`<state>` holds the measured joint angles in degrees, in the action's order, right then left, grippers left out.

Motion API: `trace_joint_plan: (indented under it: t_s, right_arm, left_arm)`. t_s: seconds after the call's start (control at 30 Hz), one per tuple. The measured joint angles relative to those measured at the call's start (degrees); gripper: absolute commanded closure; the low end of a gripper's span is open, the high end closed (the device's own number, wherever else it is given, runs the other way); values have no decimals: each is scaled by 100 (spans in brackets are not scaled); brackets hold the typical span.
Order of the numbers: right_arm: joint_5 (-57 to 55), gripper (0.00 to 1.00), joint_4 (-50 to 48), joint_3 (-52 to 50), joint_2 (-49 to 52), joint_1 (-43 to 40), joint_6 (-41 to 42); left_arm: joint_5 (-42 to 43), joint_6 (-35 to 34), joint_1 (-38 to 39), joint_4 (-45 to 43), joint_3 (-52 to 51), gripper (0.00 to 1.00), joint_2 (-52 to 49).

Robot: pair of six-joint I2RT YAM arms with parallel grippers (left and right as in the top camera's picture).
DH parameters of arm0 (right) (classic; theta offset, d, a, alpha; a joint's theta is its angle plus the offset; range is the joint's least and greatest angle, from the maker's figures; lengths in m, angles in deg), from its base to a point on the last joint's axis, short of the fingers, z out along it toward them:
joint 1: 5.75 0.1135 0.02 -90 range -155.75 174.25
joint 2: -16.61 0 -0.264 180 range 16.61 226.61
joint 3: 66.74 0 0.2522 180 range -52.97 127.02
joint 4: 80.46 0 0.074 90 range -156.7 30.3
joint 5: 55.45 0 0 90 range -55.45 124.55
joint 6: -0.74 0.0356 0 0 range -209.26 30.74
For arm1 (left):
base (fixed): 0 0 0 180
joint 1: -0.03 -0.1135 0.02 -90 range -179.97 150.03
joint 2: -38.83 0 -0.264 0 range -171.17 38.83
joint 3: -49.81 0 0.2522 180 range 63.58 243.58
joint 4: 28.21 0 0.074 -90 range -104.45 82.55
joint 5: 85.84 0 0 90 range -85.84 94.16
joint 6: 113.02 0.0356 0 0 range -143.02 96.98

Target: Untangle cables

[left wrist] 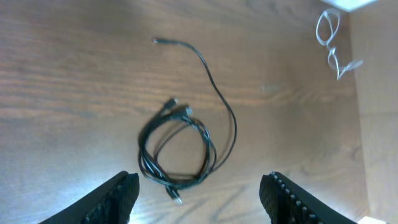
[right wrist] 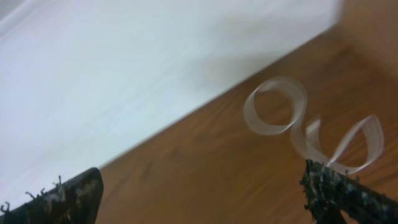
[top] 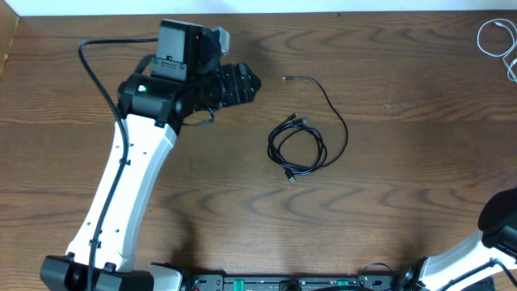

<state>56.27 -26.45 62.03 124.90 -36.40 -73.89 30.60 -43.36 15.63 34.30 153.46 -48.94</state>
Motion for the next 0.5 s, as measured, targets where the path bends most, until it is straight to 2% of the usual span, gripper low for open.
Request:
trace_joint_plan:
  t_s: [0.1, 0.27, 0.5]
  right_arm:
    - [774, 8, 752, 0, 7, 2, -66]
    - [1462, 12, 2227, -33, 9, 81, -313]
    - [1196, 12, 3193, -33, 9, 437, -691]
  left_arm:
    - [-4, 118, 219, 214, -2, 33, -7]
    - [-4, 369, 717, 503, -4, 36, -260]
    - [-7, 553, 1462, 472, -22, 46, -1169]
